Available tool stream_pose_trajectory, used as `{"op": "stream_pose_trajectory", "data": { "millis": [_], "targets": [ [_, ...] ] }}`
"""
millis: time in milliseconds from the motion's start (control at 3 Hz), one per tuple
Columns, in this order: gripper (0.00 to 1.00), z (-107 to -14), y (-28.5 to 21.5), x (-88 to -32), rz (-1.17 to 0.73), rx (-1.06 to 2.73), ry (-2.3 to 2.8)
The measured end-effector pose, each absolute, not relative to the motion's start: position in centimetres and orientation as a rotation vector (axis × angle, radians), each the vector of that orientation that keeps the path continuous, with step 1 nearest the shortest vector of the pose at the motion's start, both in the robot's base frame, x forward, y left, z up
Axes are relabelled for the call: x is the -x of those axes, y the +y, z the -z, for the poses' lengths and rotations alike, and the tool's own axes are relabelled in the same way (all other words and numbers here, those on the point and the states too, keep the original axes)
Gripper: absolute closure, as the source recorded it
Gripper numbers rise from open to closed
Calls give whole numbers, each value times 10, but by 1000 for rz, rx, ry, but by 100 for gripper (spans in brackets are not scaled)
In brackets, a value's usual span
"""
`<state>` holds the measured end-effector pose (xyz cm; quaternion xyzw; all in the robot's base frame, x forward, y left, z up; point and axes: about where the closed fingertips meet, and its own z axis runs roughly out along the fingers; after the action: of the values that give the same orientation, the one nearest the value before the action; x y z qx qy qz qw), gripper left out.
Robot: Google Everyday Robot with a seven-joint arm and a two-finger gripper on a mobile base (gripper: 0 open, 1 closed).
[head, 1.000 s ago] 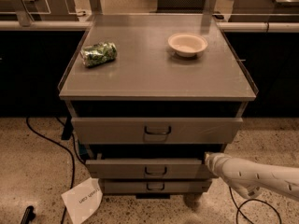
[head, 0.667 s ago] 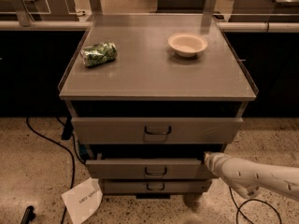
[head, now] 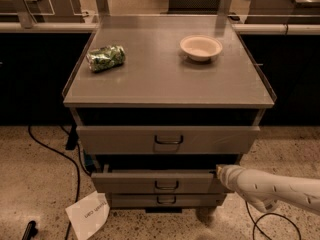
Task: Open middle drawer
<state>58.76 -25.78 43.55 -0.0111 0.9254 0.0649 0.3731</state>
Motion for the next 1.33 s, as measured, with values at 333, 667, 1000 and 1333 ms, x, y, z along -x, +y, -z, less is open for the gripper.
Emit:
{"op": "stream_pose_trajectory", "data": {
  "millis": [333, 667, 1000, 1333],
  "targets": [
    [100, -438, -258, -588, -166, 28, 2371],
    [100, -431, -246, -575, -199, 81, 2406],
    [100, -434, -247, -575, -199, 82, 2407],
    [100, -420, -230, -553, -274, 144, 2459]
  ]
}}
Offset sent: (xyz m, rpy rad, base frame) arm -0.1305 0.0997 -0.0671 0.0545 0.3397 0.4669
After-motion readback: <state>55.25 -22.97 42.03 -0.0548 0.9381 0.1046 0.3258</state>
